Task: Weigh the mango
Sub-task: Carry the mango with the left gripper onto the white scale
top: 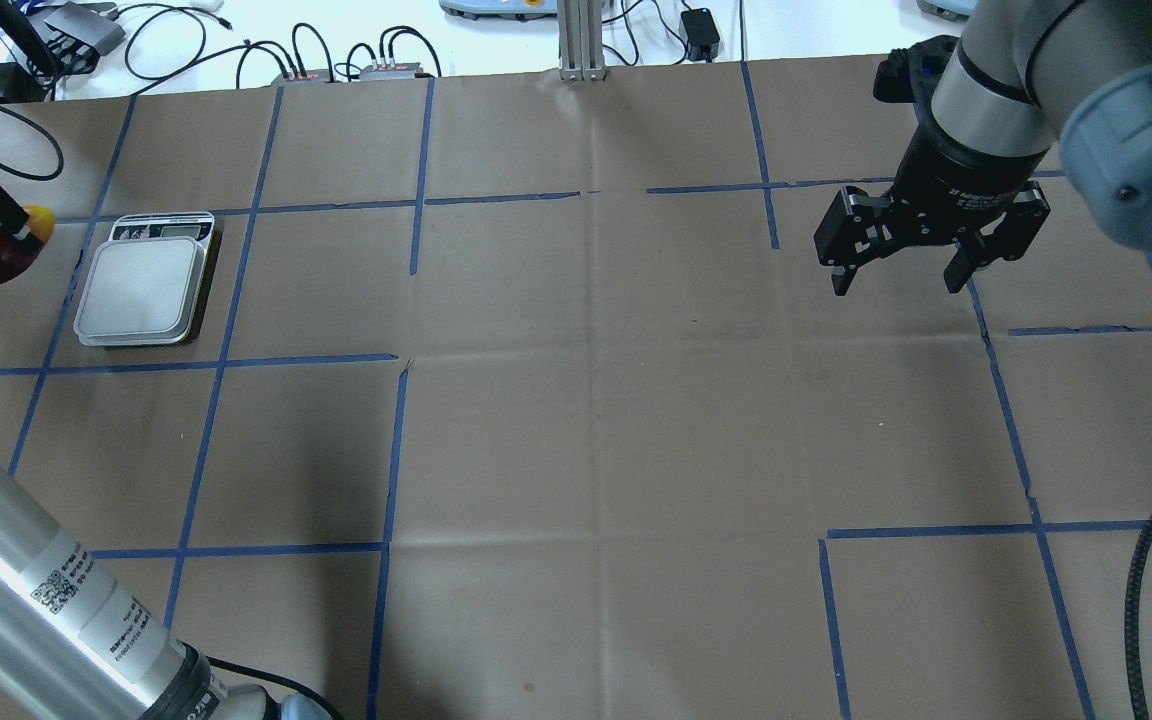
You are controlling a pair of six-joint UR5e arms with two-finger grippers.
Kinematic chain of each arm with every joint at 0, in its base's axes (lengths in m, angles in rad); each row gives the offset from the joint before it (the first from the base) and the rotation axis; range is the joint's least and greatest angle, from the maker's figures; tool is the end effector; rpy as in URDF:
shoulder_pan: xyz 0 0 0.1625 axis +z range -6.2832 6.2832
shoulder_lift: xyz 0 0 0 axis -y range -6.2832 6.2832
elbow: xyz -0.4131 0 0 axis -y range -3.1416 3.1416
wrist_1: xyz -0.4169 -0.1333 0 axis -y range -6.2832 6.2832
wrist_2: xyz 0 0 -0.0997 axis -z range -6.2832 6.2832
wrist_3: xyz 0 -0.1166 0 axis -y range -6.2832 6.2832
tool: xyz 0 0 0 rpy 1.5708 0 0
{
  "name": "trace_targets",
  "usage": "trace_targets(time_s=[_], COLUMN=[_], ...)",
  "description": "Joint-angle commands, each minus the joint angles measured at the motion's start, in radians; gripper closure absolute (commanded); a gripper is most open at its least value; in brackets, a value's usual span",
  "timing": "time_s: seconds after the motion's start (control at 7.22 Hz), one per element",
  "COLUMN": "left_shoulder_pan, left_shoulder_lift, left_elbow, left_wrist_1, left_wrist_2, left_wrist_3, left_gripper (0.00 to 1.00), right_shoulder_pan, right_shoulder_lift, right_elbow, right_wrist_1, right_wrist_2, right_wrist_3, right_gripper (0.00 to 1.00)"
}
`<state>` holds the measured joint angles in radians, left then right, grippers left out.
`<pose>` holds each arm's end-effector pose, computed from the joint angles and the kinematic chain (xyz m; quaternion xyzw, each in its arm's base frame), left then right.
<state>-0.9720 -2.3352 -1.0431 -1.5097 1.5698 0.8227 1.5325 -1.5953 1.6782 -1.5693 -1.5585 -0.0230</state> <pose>0.3232 -0.7104 0.2307 -0.1112 -0.9899 -0.0661 0.0576 0.1157 -0.4997 0.4164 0.0079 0.9991 0.0420 0.0074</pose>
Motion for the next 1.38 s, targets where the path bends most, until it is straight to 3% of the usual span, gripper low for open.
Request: trace_targets(time_s=[0.0,0.42,0.97,1.25], left_shoulder_pan=[-0.062,-0.071,-0.094,-0.094], left_shoulder_lift=[0.112,0.119,0.111,0.106], left_elbow=[-0.252,-0.310,-0.314,-0.319], left_wrist_1=[0.240,0.267,0.270,0.272], left_wrist_2=[0.001,-0.005,-0.007,-0.001], left_wrist_3=[-0.074,-0.077,-0.117,-0.117], left_gripper=[0.95,0.93,0.75,0.01], right_shoulder_pan=[0.000,0.000,0.000,0.000], right_shoulder_lift=[0.000,0.000,0.000,0.000], right_elbow=[0.000,0.000,0.000,0.000], right_wrist_1=[0.000,0.000,0.000,0.000], right_wrist_2=[0.000,0.000,0.000,0.000], right_wrist_3=[0.000,0.000,0.000,0.000], right_gripper=[0.00,0.00,0.00,0.00])
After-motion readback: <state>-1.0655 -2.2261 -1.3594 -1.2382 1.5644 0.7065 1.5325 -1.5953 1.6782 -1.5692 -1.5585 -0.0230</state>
